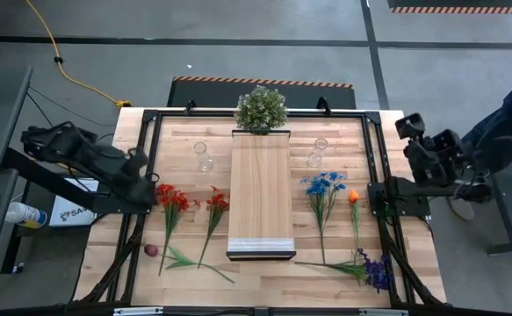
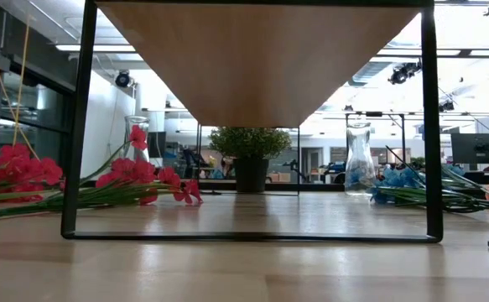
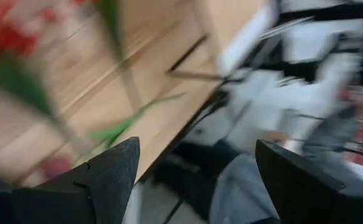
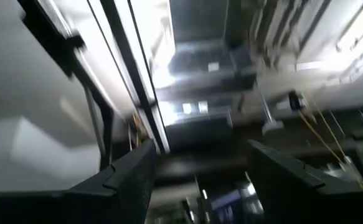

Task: Pick and place flowers into a vace then onto a shelf
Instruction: Put the red flower into the left transparent vase

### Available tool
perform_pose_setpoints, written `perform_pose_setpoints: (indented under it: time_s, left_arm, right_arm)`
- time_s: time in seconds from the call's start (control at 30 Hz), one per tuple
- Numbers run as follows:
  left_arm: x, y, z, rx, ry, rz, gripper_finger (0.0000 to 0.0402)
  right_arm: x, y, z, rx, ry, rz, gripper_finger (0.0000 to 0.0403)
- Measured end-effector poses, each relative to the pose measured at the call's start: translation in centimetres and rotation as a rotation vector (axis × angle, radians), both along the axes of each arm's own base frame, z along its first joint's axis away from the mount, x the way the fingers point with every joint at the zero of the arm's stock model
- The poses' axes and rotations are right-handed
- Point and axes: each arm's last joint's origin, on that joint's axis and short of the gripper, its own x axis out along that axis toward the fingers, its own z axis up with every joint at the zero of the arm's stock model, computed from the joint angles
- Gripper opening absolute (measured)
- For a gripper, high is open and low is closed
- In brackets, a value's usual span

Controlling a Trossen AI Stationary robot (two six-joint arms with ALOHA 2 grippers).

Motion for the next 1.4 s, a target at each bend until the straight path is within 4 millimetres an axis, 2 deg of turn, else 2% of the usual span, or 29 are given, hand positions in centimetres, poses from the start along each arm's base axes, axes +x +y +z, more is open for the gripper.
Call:
perform_pose_setpoints:
  time_s: [0.3,0.47,0.63,0.8,1.0,1.17,1.4]
  left_arm:
    - [2.7,-1.2,-2.5,0.118,0.4,0.007,0.0351]
    - [4.6,-2.4,-3.5,0.195,0.495,-0.029,0.0351]
    - [6.1,-4.6,-4.8,0.278,0.578,-0.053,0.0351]
    - [7.0,-7.3,-6.1,0.322,0.632,-0.026,0.0351]
    - [7.4,-9.7,-7.6,0.399,0.68,0.084,0.0351]
    - [7.5,-10.8,-8.5,0.449,0.687,0.227,0.0351]
    - [8.2,-11.6,-9.6,0.481,0.732,0.315,0.0351]
  right_arm:
    - [1.5,-0.1,6.6,0.008,0.241,-0.001,0.0236]
    - [1.7,-0.1,9.8,0.005,0.291,-0.005,0.0236]
    - [1.8,-0.1,12.0,-0.012,0.34,-0.019,0.0236]
    - [2.4,-0.1,13.0,-0.035,0.376,-0.036,0.0236]
    - [3.4,-0.1,12.9,-0.048,0.402,-0.036,0.0236]
    - [3.9,-0.1,12.9,-0.051,0.416,-0.012,0.0236]
    - [3.8,0.0,12.9,-0.033,0.411,0.022,0.0236]
